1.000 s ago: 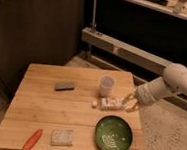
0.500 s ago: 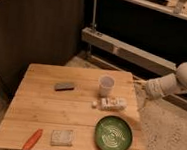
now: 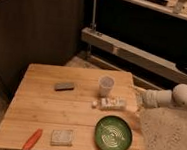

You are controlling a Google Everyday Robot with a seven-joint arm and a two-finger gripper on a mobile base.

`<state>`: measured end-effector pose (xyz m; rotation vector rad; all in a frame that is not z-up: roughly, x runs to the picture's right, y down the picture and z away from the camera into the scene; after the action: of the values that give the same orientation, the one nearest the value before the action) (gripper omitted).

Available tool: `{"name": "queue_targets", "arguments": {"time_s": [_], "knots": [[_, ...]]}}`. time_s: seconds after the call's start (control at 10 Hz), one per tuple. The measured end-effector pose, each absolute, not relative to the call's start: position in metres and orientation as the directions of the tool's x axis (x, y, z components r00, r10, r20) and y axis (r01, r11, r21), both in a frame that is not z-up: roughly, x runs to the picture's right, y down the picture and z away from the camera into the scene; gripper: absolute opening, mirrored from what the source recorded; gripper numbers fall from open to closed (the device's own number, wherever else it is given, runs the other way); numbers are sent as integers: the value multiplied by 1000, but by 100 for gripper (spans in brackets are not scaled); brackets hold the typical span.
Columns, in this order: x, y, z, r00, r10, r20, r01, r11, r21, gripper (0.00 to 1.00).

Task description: Place the bottle in the ceramic bowl

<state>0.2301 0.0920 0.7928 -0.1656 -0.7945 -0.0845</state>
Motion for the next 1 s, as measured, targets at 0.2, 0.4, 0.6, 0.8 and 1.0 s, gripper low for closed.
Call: {"name": "queue_targets", "arguments": {"time_s": [0.2, 0.4, 0.6, 0.8, 1.0], "knots": [[230, 88, 805, 717, 19, 697, 130, 979, -160, 80], [233, 83, 815, 736, 50, 676, 133, 967, -216, 80], [230, 77, 824, 749, 64, 660, 153, 952, -266, 80], [228, 76, 834, 754, 74, 653, 168, 939, -300, 80], [216, 83, 846, 752, 73, 655, 198, 923, -330, 80]]}}
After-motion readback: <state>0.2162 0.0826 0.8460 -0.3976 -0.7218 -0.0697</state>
